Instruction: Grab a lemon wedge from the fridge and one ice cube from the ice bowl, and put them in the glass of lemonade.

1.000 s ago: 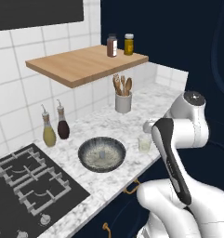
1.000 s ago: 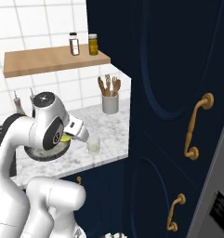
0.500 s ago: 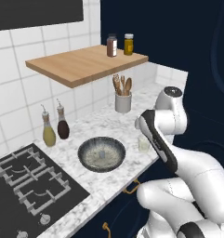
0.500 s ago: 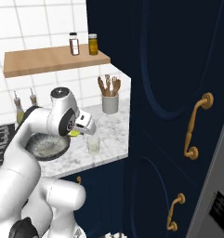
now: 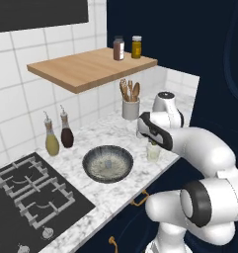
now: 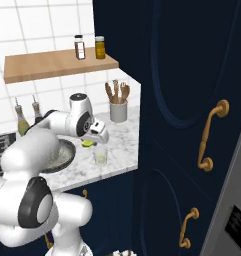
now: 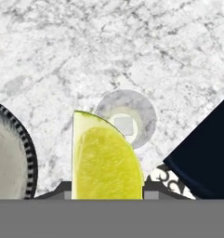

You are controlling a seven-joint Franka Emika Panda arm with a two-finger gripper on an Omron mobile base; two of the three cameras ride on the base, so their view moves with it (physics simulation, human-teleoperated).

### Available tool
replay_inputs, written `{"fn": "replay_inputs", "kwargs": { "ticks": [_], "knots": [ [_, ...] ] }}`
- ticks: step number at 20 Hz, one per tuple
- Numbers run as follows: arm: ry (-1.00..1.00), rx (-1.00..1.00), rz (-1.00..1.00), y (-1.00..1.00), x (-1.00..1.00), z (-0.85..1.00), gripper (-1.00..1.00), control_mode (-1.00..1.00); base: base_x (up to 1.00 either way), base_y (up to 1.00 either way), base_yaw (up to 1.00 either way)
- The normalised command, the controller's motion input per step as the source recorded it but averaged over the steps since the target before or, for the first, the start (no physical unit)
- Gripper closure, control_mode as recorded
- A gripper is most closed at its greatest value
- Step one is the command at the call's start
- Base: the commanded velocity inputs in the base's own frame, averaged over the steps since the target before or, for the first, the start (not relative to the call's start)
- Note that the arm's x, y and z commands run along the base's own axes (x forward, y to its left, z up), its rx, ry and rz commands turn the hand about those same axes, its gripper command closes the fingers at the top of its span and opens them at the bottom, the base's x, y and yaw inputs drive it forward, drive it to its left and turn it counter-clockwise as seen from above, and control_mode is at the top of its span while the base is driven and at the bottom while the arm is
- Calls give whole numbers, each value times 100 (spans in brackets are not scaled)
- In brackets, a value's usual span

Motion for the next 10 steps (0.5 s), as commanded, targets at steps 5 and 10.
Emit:
{"fn": "replay_inputs", "kwargs": {
  "ticks": [5,10],
  "knots": [
    [-2,0,0,-13,2,-2,100,-100,0,0,0],
    [0,0,0,-7,3,-4,100,-100,0,0,0]
  ]
}}
